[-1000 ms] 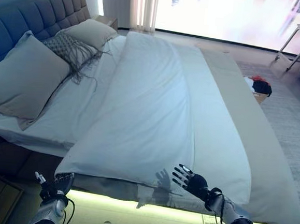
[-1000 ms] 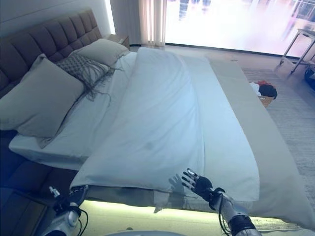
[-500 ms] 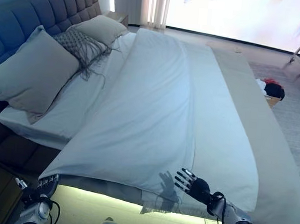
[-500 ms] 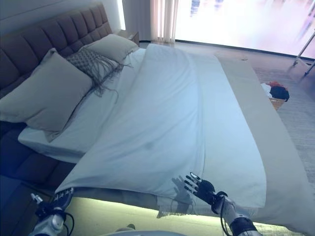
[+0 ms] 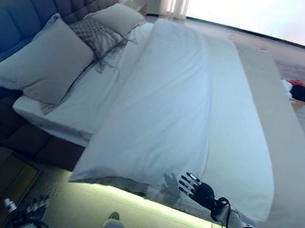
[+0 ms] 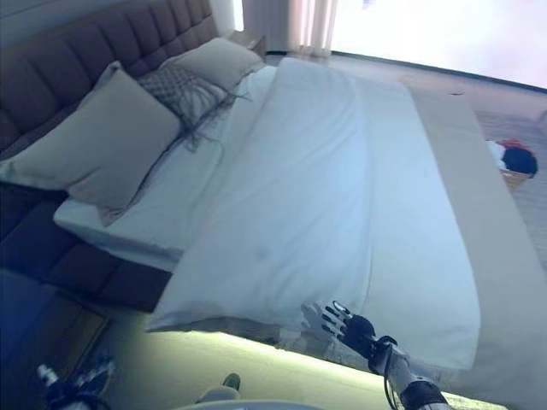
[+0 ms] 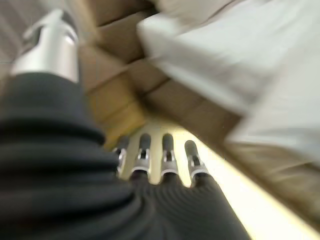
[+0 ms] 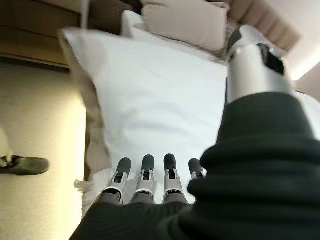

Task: Make the bed neatly

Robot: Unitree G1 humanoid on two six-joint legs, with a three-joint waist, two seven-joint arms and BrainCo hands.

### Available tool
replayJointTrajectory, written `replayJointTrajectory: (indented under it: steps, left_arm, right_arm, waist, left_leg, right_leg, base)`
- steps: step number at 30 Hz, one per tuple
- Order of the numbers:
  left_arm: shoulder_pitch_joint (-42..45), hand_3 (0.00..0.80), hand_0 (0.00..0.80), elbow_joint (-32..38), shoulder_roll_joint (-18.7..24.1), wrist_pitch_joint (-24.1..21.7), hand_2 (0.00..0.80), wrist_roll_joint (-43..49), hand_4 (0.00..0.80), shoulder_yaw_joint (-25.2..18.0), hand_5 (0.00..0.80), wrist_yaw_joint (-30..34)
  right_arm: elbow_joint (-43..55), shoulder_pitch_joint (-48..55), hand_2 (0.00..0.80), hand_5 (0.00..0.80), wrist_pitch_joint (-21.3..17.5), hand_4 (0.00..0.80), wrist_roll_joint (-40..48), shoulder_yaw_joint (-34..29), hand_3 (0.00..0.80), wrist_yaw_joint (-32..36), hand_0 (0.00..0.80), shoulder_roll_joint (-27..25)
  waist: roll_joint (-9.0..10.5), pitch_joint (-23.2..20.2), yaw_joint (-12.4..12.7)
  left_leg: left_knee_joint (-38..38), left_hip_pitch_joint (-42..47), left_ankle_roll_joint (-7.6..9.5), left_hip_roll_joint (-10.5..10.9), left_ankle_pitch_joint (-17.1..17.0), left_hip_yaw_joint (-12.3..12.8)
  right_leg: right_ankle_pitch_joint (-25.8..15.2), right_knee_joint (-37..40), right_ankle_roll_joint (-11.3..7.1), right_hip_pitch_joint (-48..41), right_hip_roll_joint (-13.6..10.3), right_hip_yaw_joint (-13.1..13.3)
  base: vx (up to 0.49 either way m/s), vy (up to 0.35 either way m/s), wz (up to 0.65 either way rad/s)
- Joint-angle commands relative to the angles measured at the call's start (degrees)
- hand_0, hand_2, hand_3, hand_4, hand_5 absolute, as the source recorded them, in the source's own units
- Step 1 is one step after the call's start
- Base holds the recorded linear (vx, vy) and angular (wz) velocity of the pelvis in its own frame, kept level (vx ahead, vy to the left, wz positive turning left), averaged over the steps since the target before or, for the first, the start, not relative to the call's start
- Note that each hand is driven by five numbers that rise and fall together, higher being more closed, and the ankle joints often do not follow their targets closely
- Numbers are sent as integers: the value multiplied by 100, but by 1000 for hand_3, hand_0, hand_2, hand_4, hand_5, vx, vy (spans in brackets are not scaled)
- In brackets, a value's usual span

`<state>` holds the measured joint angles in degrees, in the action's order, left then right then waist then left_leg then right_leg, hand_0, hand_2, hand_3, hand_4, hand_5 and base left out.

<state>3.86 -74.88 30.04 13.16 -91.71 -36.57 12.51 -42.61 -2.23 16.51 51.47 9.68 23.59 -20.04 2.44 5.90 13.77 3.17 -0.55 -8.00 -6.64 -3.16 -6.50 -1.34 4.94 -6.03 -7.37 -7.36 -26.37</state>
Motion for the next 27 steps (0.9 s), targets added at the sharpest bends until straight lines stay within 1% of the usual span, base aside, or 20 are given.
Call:
replayJointTrajectory:
  steps: [1, 3, 5, 7, 10, 12, 13, 14, 15, 16, 17, 19, 22, 24, 25, 27]
  left_arm:
    - [-45, 0, 0, -288, 265, -92, 0, 1294, 0, 278, 0, 178]
    - [-92, 0, 0, -284, 153, -97, 0, 1555, 0, 496, 0, 231]
    - [-143, 0, 0, -309, 25, -12, 0, 1249, 0, 668, 0, 290]
    - [-73, 0, 0, -288, -178, -51, 0, 1302, 0, 760, 0, 330]
    - [-15, 0, 0, -284, -431, -250, 0, 1618, 0, 936, 0, 282]
    - [19, 0, 0, -342, -508, -393, 0, 1922, 0, 1027, 0, 245]
    - [53, 0, 0, -395, -569, -617, 0, 2368, 0, 1167, 0, 137]
    - [73, 0, 0, -436, -608, -855, 0, 3130, 0, 1282, 0, 40]
    - [67, 0, 0, -493, -637, -1103, 0, 3750, 0, 1523, 0, -135]
    - [30, 0, 0, -509, -662, -1170, 0, 4181, 0, 1777, 0, -174]
    - [-7, 0, 0, -502, -693, -1223, 0, 4393, 0, 2088, 0, -315]
    - [-41, 0, 0, -486, -725, -1256, 0, 5088, 0, 2456, 0, -488]
    - [-108, 0, 0, -475, -724, -1312, 0, 5839, 0, 2999, 0, -754]
    - [-161, 0, 0, -449, -729, -1252, 0, 6180, 0, 3202, 0, -741]
    - [-227, 0, 0, -417, -745, -1199, 0, 6316, 0, 3379, 0, -814]
    - [-283, 0, 0, -376, -757, -1105, 0, 6353, 0, 3496, 0, -866]
  right_arm:
    - [158, -352, 0, 0, -215, 0, 415, -74, 0, 102, 0, 176]
    - [223, -374, 0, 0, -186, 0, 464, -70, 0, 78, 0, 144]
    - [188, -416, 0, 0, -189, 0, 457, -113, 0, 144, 0, 137]
    - [128, -488, 0, 0, -248, 0, 468, -145, 0, 196, 0, 175]
    - [220, -563, 0, 0, -247, 0, 502, -154, 0, 126, 0, 258]
    - [274, -579, 0, 0, -211, 0, 510, -140, 0, 100, 0, 276]
    - [327, -578, 0, 0, -151, 0, 489, -124, 0, 73, 0, 275]
    - [346, -565, 0, 0, -121, 0, 455, -118, 0, 84, 0, 268]
    - [353, -547, 0, 0, -98, 0, 395, -103, 0, 102, 0, 266]
    - [398, -525, 0, 0, -51, 0, 365, -85, 0, 82, 0, 240]
    - [441, -509, 0, 0, -3, 0, 329, -67, 0, 53, 0, 205]
    - [392, -449, 0, 0, 89, 0, 66, -84, 0, 175, 0, 83]
    - [165, -455, 0, 0, 204, 0, -264, -82, 0, 322, 0, -47]
    - [31, -465, 0, 0, 256, 0, -406, -85, 0, 400, 0, -96]
    - [-135, -470, 0, 0, 244, 0, -632, -63, 0, 467, 0, -122]
    - [-386, -476, 0, 0, 154, 0, -796, -25, 0, 530, 0, -130]
  waist:
    - [339, 379, 212]
    - [342, 437, 202]
    - [334, 470, 205]
    - [333, 504, 238]
    - [356, 510, 245]
    - [368, 469, 224]
    - [368, 417, 190]
    - [361, 373, 163]
    - [354, 321, 122]
    - [344, 269, 87]
    - [331, 223, 36]
    - [270, 105, -96]
    - [200, -19, -280]
    - [185, -87, -369]
    - [153, -144, -455]
    - [95, -197, -515]
  left_leg:
    - [10, -108, 318, 98, 196, 251]
    - [14, -136, 326, 97, 179, 262]
    - [43, -144, 333, 96, 163, 265]
    - [53, -169, 333, 107, 156, 245]
    - [95, -148, 340, 104, 141, 266]
    - [104, -117, 336, 98, 146, 302]
    - [112, -78, 338, 98, 155, 332]
    - [118, -52, 338, 99, 162, 356]
    - [125, -22, 343, 99, 166, 395]
    - [132, 7, 348, 97, 164, 446]
    - [140, 36, 358, 97, 163, 505]
    - [159, 116, 368, 97, 170, 660]
    - [183, 236, 375, 92, 184, 869]
    - [183, 255, 381, 99, 177, 968]
    - [183, 298, 377, 97, 180, 1063]
    - [183, 352, 374, 104, 181, 1142]
  right_leg:
    - [45, -441, -316, 172, -604, 139]
    - [9, -425, -325, 199, -602, 145]
    - [-17, -416, -332, 206, -607, 131]
    - [-47, -389, -330, 229, -608, 124]
    - [-89, -349, -341, 227, -602, 110]
    - [-117, -312, -347, 210, -595, 112]
    - [-131, -288, -351, 198, -589, 126]
    - [-140, -271, -352, 195, -583, 143]
    - [-153, -258, -356, 191, -584, 156]
    - [-178, -249, -364, 196, -590, 172]
    - [-208, -226, -373, 192, -597, 192]
    - [-263, -179, -389, 191, -610, 268]
    - [-379, -94, -421, 209, -619, 373]
    - [-440, -56, -434, 239, -629, 428]
    - [-480, -33, -447, 248, -628, 484]
    - [-523, -11, -453, 258, -624, 568]
  base:
    - [-93, -52, 31]
    - [-80, -30, 21]
    - [-65, -16, 3]
    - [-71, -28, 1]
    - [-52, -41, 1]
    - [-12, -19, 0]
    - [0, 0, 0]
    - [0, 0, 0]
    - [0, 0, 0]
    - [-4, -21, -8]
    - [-3, -18, -12]
    - [-14, -17, -18]
    - [-27, -53, -28]
    - [-37, -85, -38]
    - [-41, -94, -40]
    - [-26, -75, -38]
